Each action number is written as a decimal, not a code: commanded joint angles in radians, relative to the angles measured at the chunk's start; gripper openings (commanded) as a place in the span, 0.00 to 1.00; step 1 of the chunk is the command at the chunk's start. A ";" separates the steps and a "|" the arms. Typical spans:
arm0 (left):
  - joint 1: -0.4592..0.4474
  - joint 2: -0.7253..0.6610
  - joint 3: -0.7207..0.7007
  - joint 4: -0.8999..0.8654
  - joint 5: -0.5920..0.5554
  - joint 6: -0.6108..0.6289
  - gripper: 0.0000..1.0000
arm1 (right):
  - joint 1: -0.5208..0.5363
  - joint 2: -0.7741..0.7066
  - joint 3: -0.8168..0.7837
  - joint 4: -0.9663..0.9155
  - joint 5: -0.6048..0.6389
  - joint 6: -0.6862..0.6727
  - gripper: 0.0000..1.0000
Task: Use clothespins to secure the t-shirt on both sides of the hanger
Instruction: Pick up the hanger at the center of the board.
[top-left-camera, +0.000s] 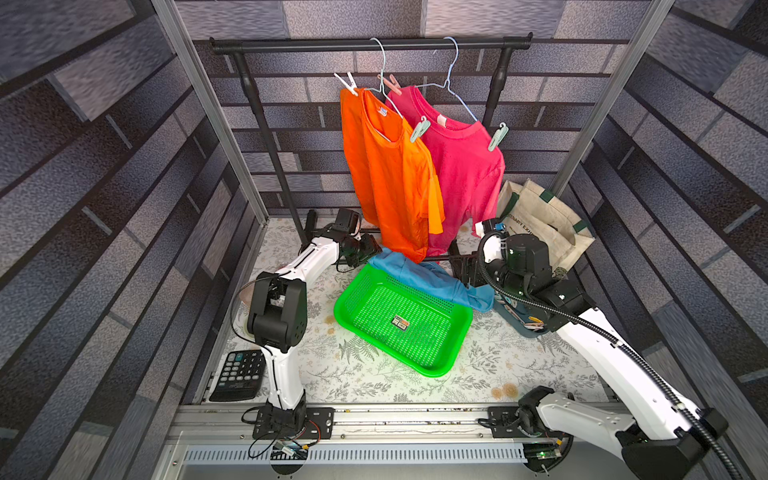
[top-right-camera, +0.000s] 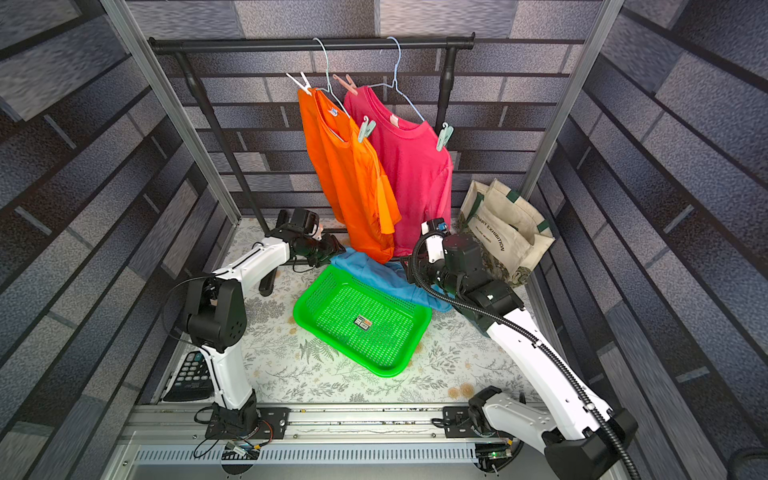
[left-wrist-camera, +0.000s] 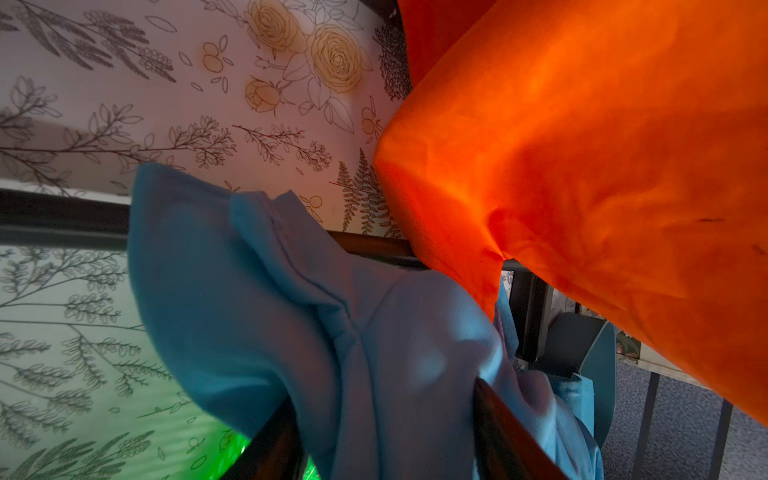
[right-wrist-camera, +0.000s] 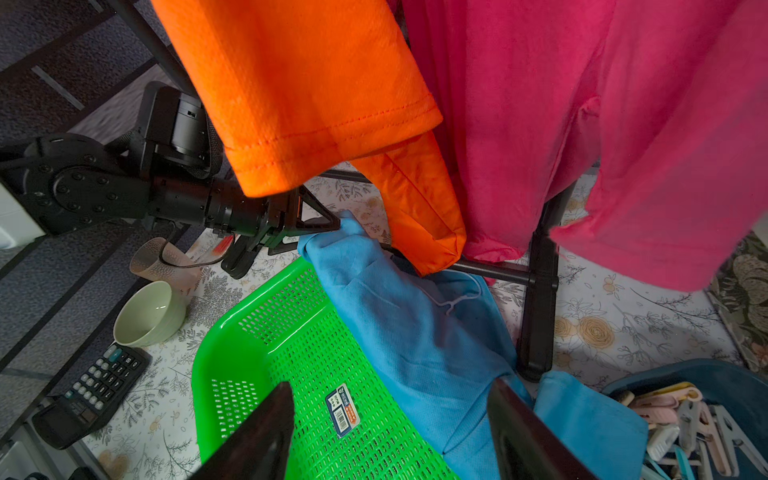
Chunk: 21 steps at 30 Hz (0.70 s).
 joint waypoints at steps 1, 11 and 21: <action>-0.004 -0.012 0.026 0.028 -0.015 -0.041 0.44 | -0.004 -0.028 -0.014 -0.020 0.022 -0.019 0.74; -0.019 -0.087 0.069 0.060 -0.088 -0.096 0.00 | -0.004 -0.034 -0.035 -0.015 0.018 -0.007 0.74; -0.076 -0.274 0.079 0.026 -0.129 -0.096 0.00 | -0.004 -0.115 -0.048 -0.051 0.050 0.014 0.75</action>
